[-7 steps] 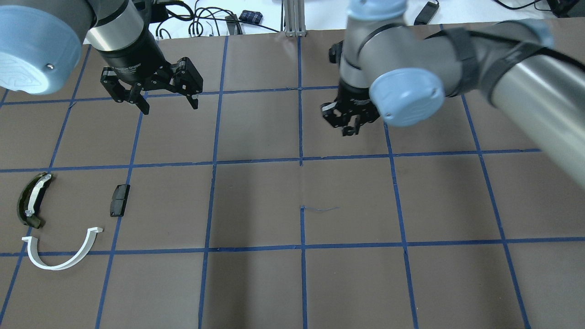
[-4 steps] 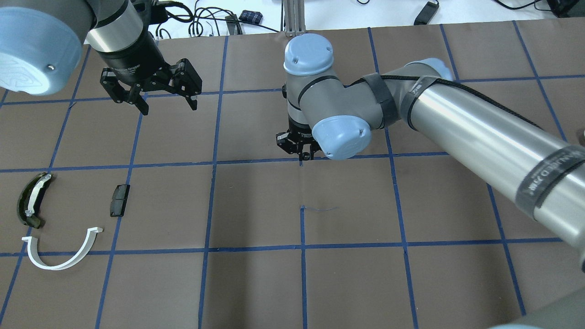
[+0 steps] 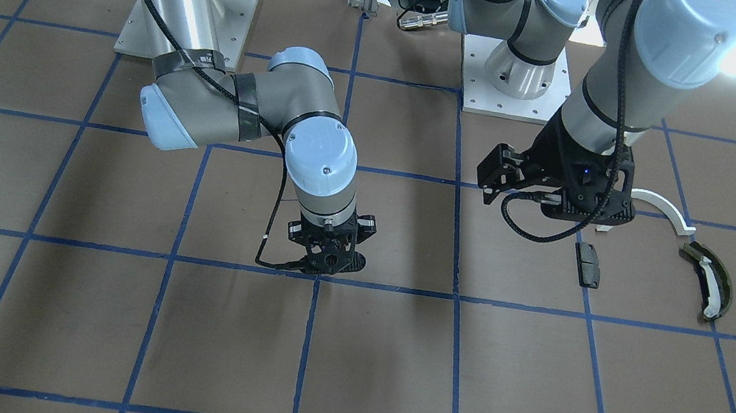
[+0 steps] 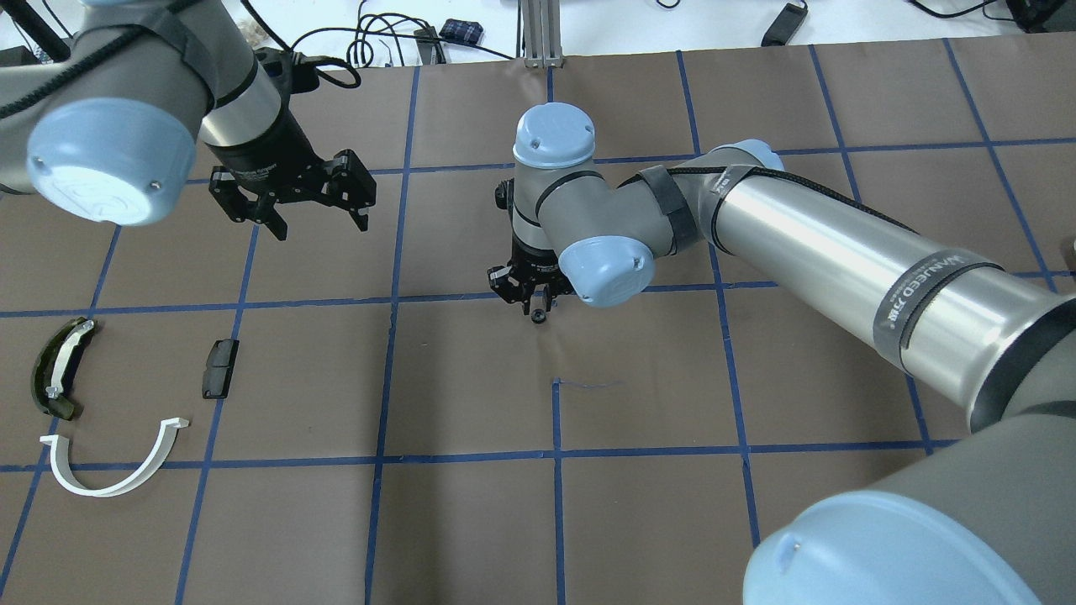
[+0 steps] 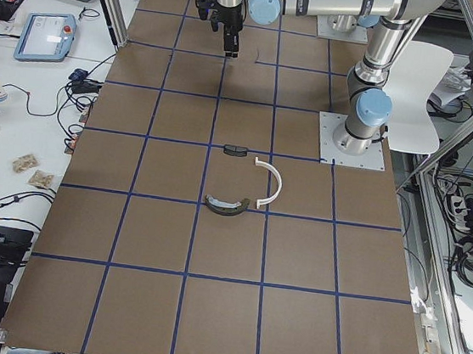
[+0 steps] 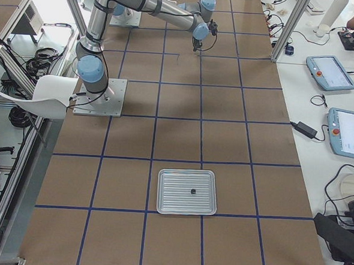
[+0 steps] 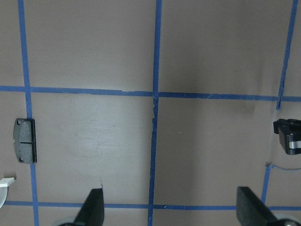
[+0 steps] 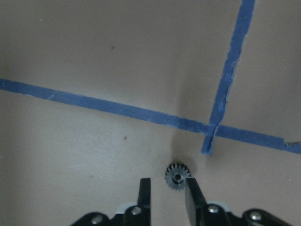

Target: Place bearing gear from tray to pile

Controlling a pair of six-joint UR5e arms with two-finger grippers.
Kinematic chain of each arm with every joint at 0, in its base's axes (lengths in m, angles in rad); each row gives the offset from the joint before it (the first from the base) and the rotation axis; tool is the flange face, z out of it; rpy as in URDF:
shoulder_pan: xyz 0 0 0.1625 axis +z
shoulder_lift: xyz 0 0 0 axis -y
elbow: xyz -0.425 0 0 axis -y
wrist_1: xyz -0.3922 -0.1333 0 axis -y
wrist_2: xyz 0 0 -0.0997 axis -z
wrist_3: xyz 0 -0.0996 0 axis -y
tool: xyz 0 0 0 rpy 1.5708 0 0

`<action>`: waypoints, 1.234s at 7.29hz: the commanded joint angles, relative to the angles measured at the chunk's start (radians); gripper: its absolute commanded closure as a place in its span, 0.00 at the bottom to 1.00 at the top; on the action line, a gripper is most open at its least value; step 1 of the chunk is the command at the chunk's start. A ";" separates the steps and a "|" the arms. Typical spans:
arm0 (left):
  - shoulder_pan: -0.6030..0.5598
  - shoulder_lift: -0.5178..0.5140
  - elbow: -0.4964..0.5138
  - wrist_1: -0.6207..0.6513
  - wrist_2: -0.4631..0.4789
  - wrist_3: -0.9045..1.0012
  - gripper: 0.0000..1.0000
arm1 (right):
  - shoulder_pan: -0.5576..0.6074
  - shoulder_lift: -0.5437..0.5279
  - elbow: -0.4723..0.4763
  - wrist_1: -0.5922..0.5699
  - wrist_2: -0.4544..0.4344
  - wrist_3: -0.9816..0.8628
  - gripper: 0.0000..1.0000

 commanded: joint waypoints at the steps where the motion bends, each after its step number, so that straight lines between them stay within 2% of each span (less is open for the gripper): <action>1: -0.009 -0.004 -0.059 0.063 -0.007 -0.017 0.00 | -0.013 -0.023 -0.011 0.008 0.001 -0.021 0.00; 2: -0.024 -0.015 -0.061 0.065 -0.010 -0.053 0.00 | -0.058 -0.085 -0.013 0.048 -0.015 -0.135 0.00; 3: -0.073 -0.043 -0.049 0.071 -0.012 -0.145 0.00 | -0.160 -0.160 -0.034 0.163 -0.049 -0.289 0.00; 4: -0.146 -0.084 -0.050 0.148 -0.012 -0.256 0.00 | -0.279 -0.227 -0.064 0.259 -0.058 -0.406 0.00; 5: -0.239 -0.131 -0.055 0.239 -0.010 -0.358 0.00 | -0.382 -0.264 -0.077 0.272 -0.078 -0.450 0.00; 6: -0.307 -0.177 -0.055 0.273 -0.009 -0.430 0.00 | -0.506 -0.279 -0.077 0.275 -0.118 -0.615 0.00; 7: -0.349 -0.225 -0.059 0.343 -0.009 -0.446 0.00 | -0.637 -0.278 -0.077 0.267 -0.121 -0.771 0.00; 8: -0.381 -0.271 -0.067 0.396 -0.010 -0.451 0.00 | -0.761 -0.267 -0.082 0.267 -0.128 -0.820 0.00; 9: -0.403 -0.317 -0.061 0.422 -0.009 -0.425 0.00 | -0.862 -0.258 -0.082 0.255 -0.166 -0.977 0.00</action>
